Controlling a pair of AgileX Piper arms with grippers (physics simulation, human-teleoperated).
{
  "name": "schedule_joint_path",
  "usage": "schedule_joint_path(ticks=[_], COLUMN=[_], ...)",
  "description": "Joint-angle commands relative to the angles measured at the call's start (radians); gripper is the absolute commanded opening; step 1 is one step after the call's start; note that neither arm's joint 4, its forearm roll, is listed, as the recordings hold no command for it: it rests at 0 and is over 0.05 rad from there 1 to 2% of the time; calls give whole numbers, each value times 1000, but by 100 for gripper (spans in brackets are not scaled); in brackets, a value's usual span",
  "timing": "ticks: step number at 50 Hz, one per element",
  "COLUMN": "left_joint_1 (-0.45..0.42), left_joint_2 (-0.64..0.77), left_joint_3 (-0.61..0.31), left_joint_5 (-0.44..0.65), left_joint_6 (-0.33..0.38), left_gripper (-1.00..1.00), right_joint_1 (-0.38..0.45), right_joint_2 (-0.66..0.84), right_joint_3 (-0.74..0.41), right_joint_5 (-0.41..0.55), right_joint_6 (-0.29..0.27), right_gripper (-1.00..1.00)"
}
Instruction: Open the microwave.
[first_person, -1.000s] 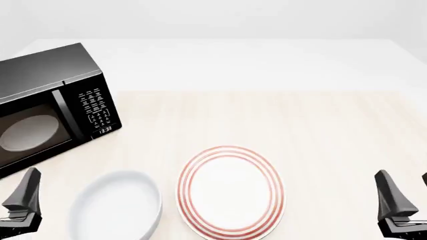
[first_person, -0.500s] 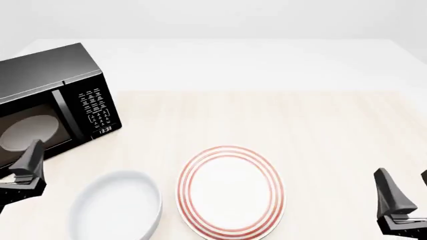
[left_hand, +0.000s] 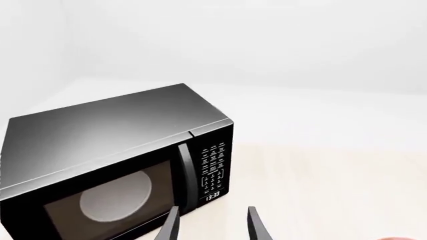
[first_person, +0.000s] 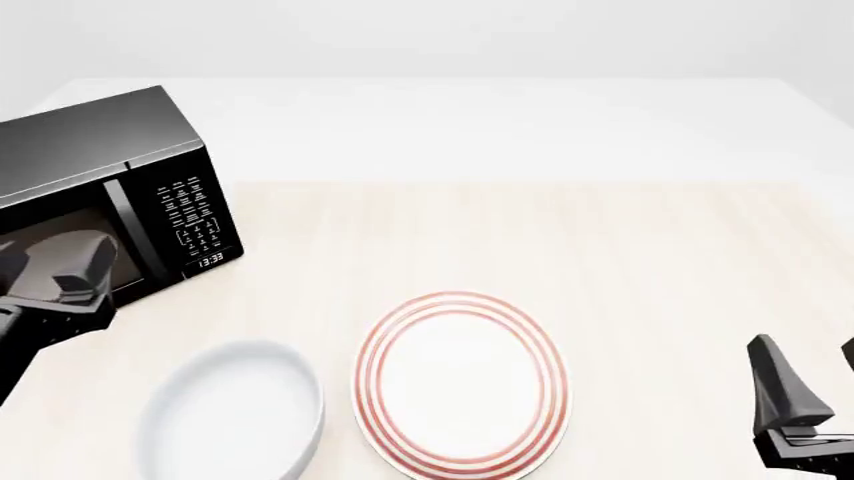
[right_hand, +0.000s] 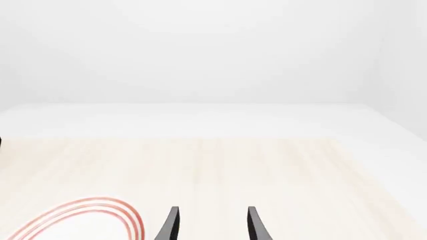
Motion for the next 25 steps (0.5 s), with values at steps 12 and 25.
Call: schedule_joint_path(ticks=[12,25], left_joint_1=[36,53], left_joint_2=[223,315], left_joint_3=[-30,-52], left_joint_5=[-120,-172], left_joint_6=[-20,0], left_gripper=[100,100], right_joint_1=[0,0], right_joint_2=[1,1], right_joint_3=[0,0], right_joint_5=[-1,-1], right_joint_6=[0,0], right_gripper=[100,100])
